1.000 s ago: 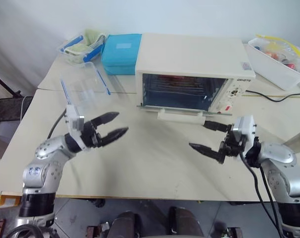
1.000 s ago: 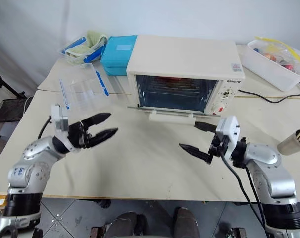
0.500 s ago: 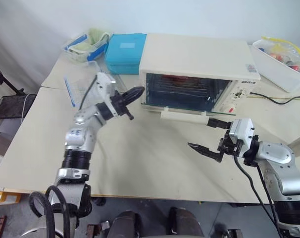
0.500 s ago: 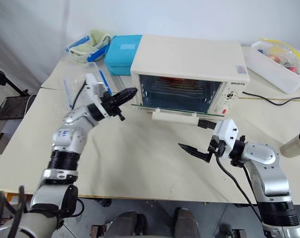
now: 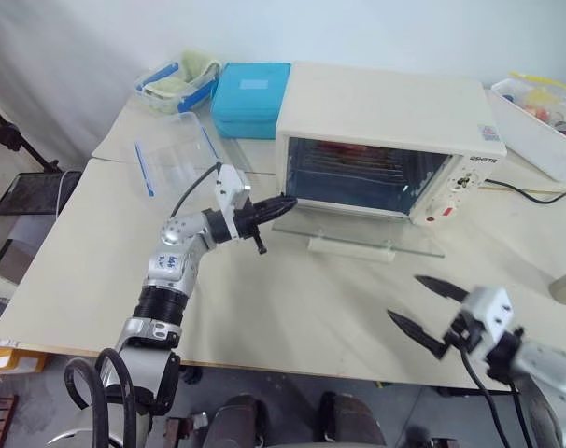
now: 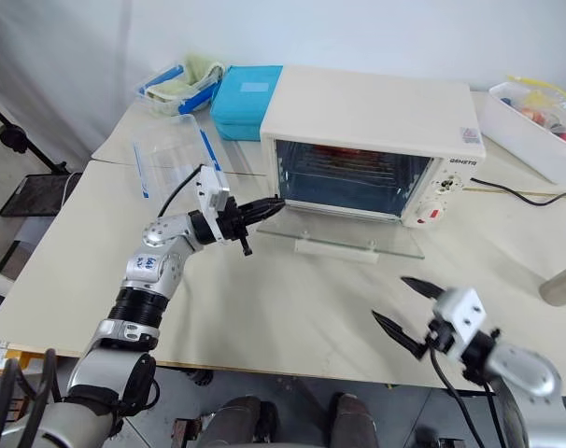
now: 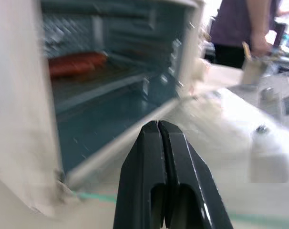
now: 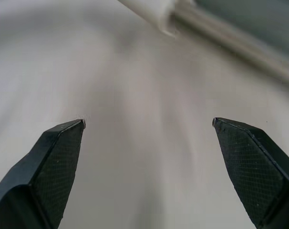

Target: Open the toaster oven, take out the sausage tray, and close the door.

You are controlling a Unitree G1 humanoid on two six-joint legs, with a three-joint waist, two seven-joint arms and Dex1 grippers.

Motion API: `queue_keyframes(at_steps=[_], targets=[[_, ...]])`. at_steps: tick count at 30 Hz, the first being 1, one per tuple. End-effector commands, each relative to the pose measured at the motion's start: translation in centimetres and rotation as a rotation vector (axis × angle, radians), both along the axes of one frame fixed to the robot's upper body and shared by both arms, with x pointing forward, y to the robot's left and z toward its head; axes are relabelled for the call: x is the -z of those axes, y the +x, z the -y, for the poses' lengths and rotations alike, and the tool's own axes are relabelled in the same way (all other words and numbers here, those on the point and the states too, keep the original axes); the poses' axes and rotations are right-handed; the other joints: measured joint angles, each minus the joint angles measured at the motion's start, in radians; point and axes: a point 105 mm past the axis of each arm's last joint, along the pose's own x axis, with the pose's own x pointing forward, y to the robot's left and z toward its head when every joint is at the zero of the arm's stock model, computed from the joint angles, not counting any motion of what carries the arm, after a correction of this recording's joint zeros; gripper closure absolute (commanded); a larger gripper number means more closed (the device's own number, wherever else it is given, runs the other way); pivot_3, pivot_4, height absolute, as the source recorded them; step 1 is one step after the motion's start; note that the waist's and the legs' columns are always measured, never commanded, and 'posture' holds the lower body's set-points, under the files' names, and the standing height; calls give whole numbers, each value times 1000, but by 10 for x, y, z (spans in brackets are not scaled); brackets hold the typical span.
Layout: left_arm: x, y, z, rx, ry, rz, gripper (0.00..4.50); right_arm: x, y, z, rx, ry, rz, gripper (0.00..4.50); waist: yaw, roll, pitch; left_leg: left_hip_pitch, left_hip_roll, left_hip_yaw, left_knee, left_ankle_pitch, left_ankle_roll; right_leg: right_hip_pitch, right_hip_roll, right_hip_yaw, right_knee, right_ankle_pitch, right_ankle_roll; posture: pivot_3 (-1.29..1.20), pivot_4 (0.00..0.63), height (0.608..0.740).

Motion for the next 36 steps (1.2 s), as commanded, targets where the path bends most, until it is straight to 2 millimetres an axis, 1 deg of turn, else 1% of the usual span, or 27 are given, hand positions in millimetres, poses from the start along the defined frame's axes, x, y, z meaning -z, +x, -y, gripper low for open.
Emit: queue_keyframes(at_steps=[1,3,4,7,8,10,12,14,15,16,17,18,19,20,21,22,23,24,27,28,29,30,31,32,34,36], targets=[[5,-8,3,37,51,49,4478,-22,-8,16,89,-32,103,0,-7,0,0,0,0,0,0,0,0,0,0,0,0,0,0,0,150,740],[13,-10,1,30,61,39,4478,-31,-10,27,142,-36,141,0,-11,0,0,2,1,1,0,0,0,1,0,2,1,0,0,0,150,740],[19,-11,-1,24,76,35,4478,-41,-9,31,160,-41,172,0,-14,0,0,3,1,2,0,0,0,0,0,3,2,0,0,0,150,740],[31,-14,-6,5,90,14,4478,-63,1,30,163,-53,243,0,-21,1,0,4,2,3,-1,0,0,-1,0,5,3,0,0,0,150,740],[34,-15,-8,-4,95,15,4478,-71,6,22,137,-45,266,0,-22,1,0,4,2,3,-1,0,0,-1,0,5,3,0,0,0,150,740],[40,-17,-13,-23,103,19,4478,-88,19,2,59,-40,306,0,-26,1,0,4,3,3,-1,0,0,-1,0,5,3,0,0,0,150,740],[43,-19,-15,-36,111,20,4478,-100,30,-16,-2,-43,335,0,-27,1,0,4,2,3,0,0,0,-1,-1,5,4,0,0,0,150,740],[45,-21,-18,-49,106,20,4478,-107,44,-25,29,-54,353,0,-24,1,-1,4,2,3,0,0,0,-1,-2,4,4,0,-1,0,150,740],[45,-21,-19,-62,98,19,4478,-109,52,-28,63,-63,349,0,-22,1,-1,3,2,2,0,0,0,-1,-2,4,4,0,-1,0,150,740],[44,-22,-21,-75,87,16,4478,-108,60,-35,63,-79,339,0,-19,1,-1,3,2,2,0,0,0,-1,-2,4,4,0,-1,0,150,740],[42,-23,-24,-99,65,15,4478,-107,68,-52,1,-96,340,0,-19,1,-1,3,1,2,0,0,0,-2,-3,3,4,0,-1,0,150,740],[40,-24,-28,-115,43,11,4306,-107,75,-66,-46,-118,352,0,-22,1,-1,3,1,2,0,-1,1,-2,-3,3,4,0,-1,0,150,740],[37,-26,-31,-132,24,8,4108,-107,84,-75,-64,-137,375,0,-26,1,-1,3,1,2,0,-1,1,-1,-4,3,4,0,-1,0,150,740],[34,-28,-34,-151,8,13,3987,-107,96,-81,-45,-161,399,0,-33,1,-1,3,1,3,0,-1,1,-2,-4,3,4,0,-1,0,150,740],[31,-30,-38,-163,-10,16,3735,-109,110,-81,10,-169,429,0,-35,1,-1,3,1,2,0,-1,1,-2,-4,3,4,0,-1,0,150,740],[27,-34,-42,-174,-23,31,3439,-109,124,-85,47,-192,445,0,-36,1,0,2,1,2,0,-1,1,-2,-4,2,4,0,-1,0,150,740],[23,-38,-46,-179,-35,35,3148,-110,134,-93,54,-231,479,0,-38,1,0,2,1,2,0,-1,1,-2,-3,1,4,0,-1,0,150,740],[19,-43,-49,-178,-45,39,2848,-110,143,-99,61,-283,511,0,-41,1,0,2,1,2,0,-1,1,-2,-3,1,5,0,-1,0,150,740],[9,-53,-59,-216,-59,63,2188,-108,169,-109,112,-469,595,0,-38,1,0,1,1,1,0,-1,1,-3,-4,0,4,0,-1,0,150,740],[7,-56,-62,-230,-59,71,1847,-108,175,-113,117,-516,623,0,-41,1,0,0,1,1,0,-1,1,-3,-4,0,4,0,-1,0,150,740],[6,-59,-64,-238,-63,72,1674,-108,180,-117,114,-558,646,0,-42,1,0,0,1,1,0,-1,1,-3,-4,0,4,0,-1,0,150,740],[4,-62,-67,-244,-67,74,1343,-106,186,-120,112,-602,657,0,-43,1,0,0,0,1,0,-1,1,-3,-5,-1,4,0,-1,0,150,740],[4,-66,-68,-247,-69,72,1129,-104,192,-121,127,-626,660,0,-45,1,0,-1,0,0,0,-1,1,-3,-5,-1,4,0,-1,0,150,740],[4,-69,-70,-249,-69,68,836,-106,199,-125,141,-644,684,0,-48,1,0,-1,0,0,0,-1,1,-3,-4,-1,4,0,-1,0,150,740],[5,-74,-71,-258,-68,59,836,-110,209,-129,171,-668,720,0,-58,1,0,-1,1,0,0,-1,1,-3,-4,-2,4,-1,-1,0,150,740],[6,-75,-71,-266,-67,53,836,-108,218,-133,180,-719,735,0,-62,1,0,-1,1,0,0,-1,1,-3,-4,-2,4,-1,-1,0,150,740]])
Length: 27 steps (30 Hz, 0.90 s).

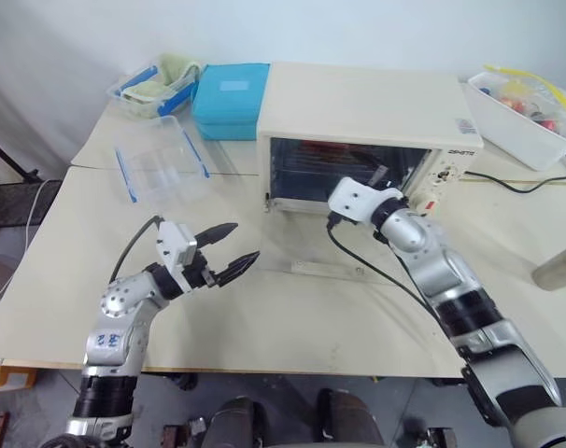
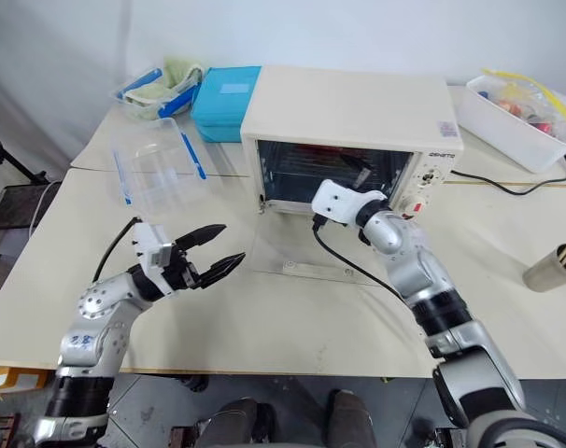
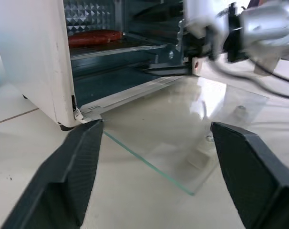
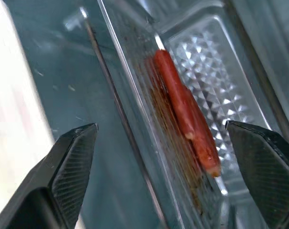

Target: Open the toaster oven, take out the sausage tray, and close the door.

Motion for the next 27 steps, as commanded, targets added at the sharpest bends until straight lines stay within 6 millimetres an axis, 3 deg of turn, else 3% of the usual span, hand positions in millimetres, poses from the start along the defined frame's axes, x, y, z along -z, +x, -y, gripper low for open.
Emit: queue_keyframes(at_steps=[1,5,8,19,27], targets=[[-11,-5,1,-2,-9,40,836,-8,12,-5,25,-55,79,0,-1,0,0,0,0,-1,0,0,0,0,0,0,0,0,0,0,150,740],[-14,-4,7,-2,-7,49,836,-9,20,-9,29,-76,98,0,-3,0,0,0,1,-1,-1,0,-1,0,1,-1,0,-1,-1,0,150,740],[-17,1,10,-1,-9,60,787,-9,22,-9,31,-85,105,579,-3,0,0,0,1,-1,-1,0,-1,0,1,-1,0,-1,-1,0,150,740],[-34,39,39,89,-29,114,787,-20,21,-11,42,-114,203,4340,-4,0,0,-1,1,-1,-1,1,-2,0,2,-1,0,-1,-1,0,150,740],[-50,77,52,112,-61,146,787,-34,14,-16,6,-114,266,4340,-4,-1,0,-2,1,-2,-2,1,-2,0,3,-3,-1,-1,-1,0,150,740]])
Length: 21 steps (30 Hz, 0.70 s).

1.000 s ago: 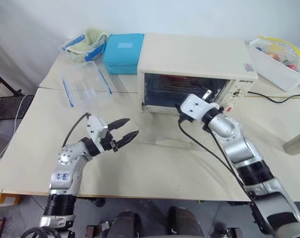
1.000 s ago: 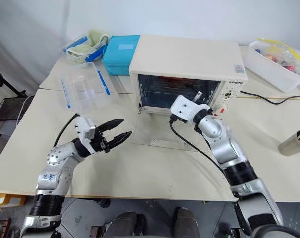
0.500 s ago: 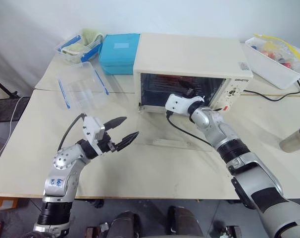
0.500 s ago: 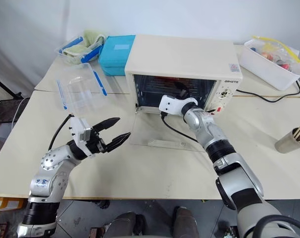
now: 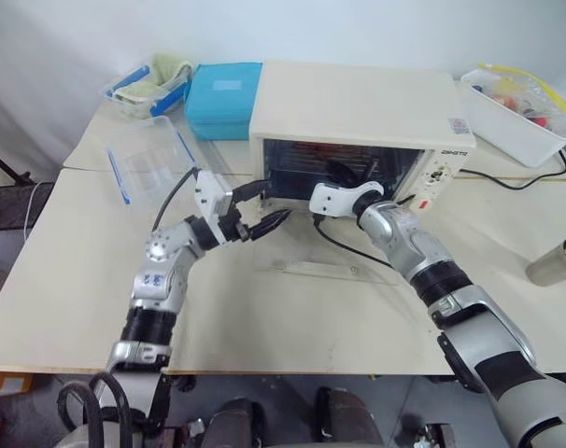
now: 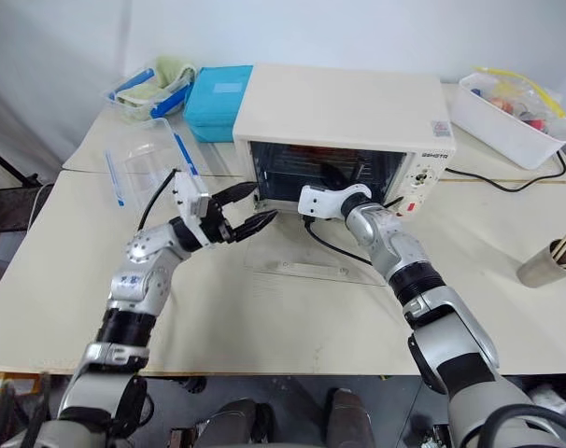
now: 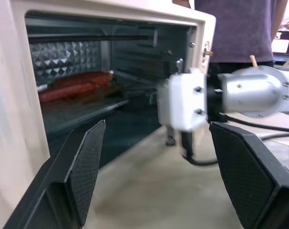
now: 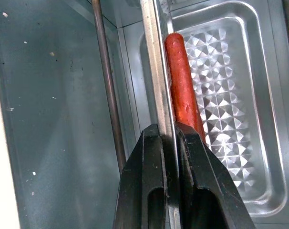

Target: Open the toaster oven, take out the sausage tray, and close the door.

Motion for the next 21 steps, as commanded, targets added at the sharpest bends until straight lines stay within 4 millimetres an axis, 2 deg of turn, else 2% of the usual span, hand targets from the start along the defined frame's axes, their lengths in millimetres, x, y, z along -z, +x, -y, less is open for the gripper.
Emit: queue_keyframes(at_steps=[1,4,8,10,17,21], targets=[[-12,9,-1,-7,-23,48,787,-41,-8,-8,-50,75,137,4340,-1,0,0,0,0,0,-1,0,0,0,0,-1,0,0,0,0,150,740],[-22,16,0,-8,-38,61,787,-47,-13,-9,-77,82,156,4340,-1,0,0,-1,0,0,-3,0,0,-2,0,-2,-1,0,0,0,150,740],[-26,22,-4,-16,-55,52,787,-49,-28,-13,-129,74,163,4340,-1,0,0,-8,0,-4,-1,0,0,-7,0,-7,-1,0,0,0,150,740],[-25,22,-5,-12,-52,44,787,-46,-37,-14,-155,73,141,4340,-1,0,0,-14,-1,-4,0,0,0,-14,-1,-7,1,0,0,0,150,740],[-20,23,-8,13,-52,5,787,-25,-84,-2,-217,11,64,4340,6,0,0,-16,-1,-3,2,0,0,-14,-1,-10,1,0,0,0,150,740],[-16,24,-9,3,-97,-37,787,-17,-104,13,-176,4,32,4340,12,0,0,-15,-1,-3,3,1,1,-14,-2,-10,2,0,0,0,150,740]])
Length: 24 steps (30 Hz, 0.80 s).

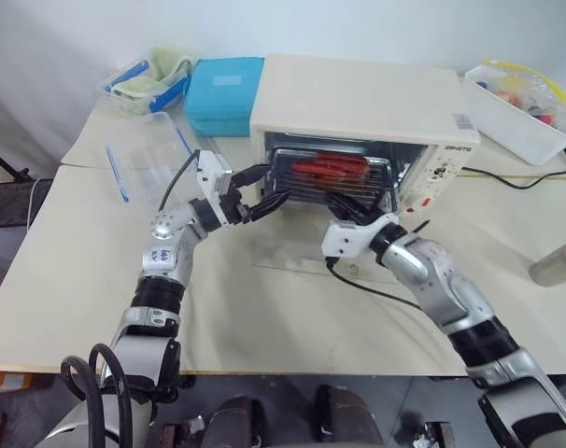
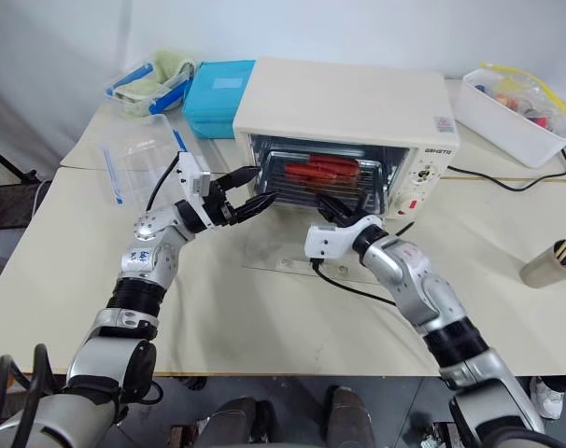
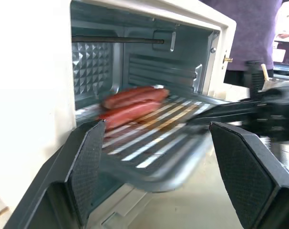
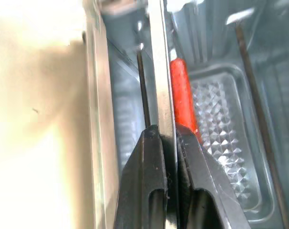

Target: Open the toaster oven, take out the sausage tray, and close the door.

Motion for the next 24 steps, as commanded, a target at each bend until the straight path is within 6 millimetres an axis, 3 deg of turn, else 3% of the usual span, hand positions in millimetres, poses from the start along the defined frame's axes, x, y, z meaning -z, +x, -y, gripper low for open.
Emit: queue_keyframes(at_steps=[1,7,11,14,19,24], targets=[[-11,-1,-6,-18,-70,7,787,-28,-18,9,6,37,81,4340,8,0,0,0,0,0,0,0,0,0,0,0,0,0,0,0,150,740],[1,-19,-16,-26,-81,-64,787,-20,-38,23,30,-8,68,4340,25,0,0,1,-1,-1,0,0,0,0,-1,0,1,0,0,0,150,740],[19,-41,-33,-6,-60,-252,787,-13,-50,31,32,-40,62,4340,25,0,0,1,-1,-1,1,0,0,1,-1,1,2,0,0,0,150,740],[16,-50,-35,17,-117,-403,787,-10,-56,29,15,-44,58,4340,27,0,0,2,-1,-1,2,1,0,2,-1,1,3,0,0,0,150,740],[3,-78,-27,195,-201,-655,787,-2,-65,20,-33,-51,36,4340,23,0,0,4,-1,-4,3,2,-1,6,-2,2,3,0,0,0,150,740],[7,-89,-24,255,-215,-833,787,-1,-66,10,-89,-68,33,4340,23,0,0,6,0,-7,3,2,-2,9,-1,1,3,0,-1,0,150,740]])
